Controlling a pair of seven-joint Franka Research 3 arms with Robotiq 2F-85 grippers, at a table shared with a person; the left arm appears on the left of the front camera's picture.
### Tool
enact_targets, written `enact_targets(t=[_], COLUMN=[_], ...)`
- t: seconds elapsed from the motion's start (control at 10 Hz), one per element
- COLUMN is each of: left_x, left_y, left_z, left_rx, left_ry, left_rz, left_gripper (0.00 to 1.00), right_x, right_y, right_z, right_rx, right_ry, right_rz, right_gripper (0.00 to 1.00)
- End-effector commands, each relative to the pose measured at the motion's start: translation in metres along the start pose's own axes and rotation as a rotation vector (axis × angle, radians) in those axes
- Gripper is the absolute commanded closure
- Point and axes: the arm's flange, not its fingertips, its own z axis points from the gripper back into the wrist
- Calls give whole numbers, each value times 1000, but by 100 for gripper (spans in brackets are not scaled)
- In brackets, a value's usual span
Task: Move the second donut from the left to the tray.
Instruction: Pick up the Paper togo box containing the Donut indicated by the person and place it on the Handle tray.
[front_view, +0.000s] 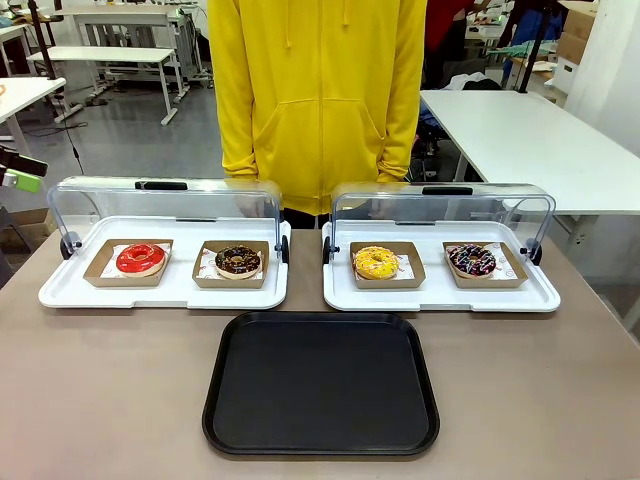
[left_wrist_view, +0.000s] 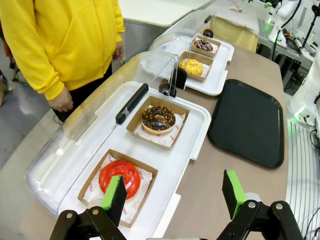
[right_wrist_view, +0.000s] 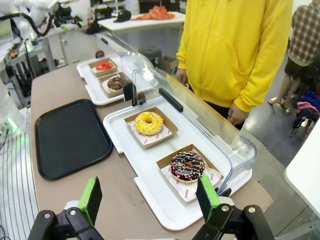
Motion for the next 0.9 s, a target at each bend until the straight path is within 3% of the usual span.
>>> enact_targets(t=[0.0,0.8], left_x=[1,1], left_y=[-1,-1], left_z=[0,0], left_rx=[-4,-4], left_ry=[9,9], left_rz=[-1,-1], left_gripper=[0,0], right_x=[2,2], right_y=[-2,-2], right_z=[0,0], right_rx=[-1,-1], right_ry=[-20,-20], right_rz=[8,8], right_gripper=[0,0])
